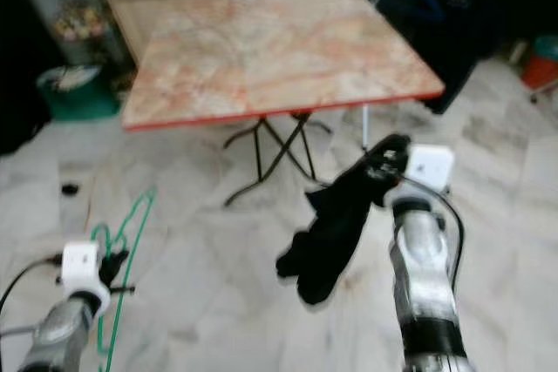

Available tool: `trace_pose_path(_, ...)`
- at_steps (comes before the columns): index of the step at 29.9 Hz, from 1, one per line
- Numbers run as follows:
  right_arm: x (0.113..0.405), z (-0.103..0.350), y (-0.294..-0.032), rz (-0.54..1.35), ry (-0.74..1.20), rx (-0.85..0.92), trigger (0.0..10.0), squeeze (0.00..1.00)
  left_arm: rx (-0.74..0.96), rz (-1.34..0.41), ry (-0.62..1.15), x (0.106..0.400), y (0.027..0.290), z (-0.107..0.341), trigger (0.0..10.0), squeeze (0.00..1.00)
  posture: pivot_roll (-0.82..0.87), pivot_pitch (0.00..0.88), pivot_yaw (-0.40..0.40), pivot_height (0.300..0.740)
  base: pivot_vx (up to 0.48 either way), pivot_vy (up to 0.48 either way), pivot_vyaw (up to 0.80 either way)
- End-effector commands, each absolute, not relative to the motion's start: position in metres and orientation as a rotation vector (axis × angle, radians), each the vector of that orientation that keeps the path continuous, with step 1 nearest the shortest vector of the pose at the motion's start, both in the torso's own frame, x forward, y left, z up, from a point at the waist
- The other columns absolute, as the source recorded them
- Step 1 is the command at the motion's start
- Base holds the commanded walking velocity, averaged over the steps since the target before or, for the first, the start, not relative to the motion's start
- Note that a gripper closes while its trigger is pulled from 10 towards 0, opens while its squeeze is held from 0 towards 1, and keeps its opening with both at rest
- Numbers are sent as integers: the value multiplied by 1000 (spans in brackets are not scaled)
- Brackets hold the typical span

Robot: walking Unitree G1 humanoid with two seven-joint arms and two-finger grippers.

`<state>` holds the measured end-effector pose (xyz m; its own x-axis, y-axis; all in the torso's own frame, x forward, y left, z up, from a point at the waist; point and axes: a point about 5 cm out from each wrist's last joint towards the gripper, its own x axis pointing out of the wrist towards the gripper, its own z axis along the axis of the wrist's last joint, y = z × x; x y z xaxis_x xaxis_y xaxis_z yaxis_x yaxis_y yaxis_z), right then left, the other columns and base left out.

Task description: Hang hanger

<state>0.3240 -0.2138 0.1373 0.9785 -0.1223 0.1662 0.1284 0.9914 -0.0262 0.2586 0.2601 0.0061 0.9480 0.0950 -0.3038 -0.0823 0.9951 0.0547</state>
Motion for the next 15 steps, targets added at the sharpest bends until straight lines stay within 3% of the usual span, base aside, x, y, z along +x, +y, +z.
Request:
trace_pose_path(1,328,152,-217,-134,-212,-48,10000,0,30,86,362,250,253,-7,10000,0,79,0,39,740,240,0,0)
trace_pose_path(5,329,152,-214,-125,-210,-46,10000,0,21,94,389,243,256,-12,10000,0,84,0,38,740,242,0,0)
trace_pose_path(11,329,152,-210,-117,-209,-40,10000,0,6,140,452,219,293,-16,10000,0,85,0,38,740,285,0,0)
trace_pose_path(15,329,152,-210,-117,-209,-40,10000,0,6,140,452,219,293,-16,10000,0,85,0,38,740,311,0,0)
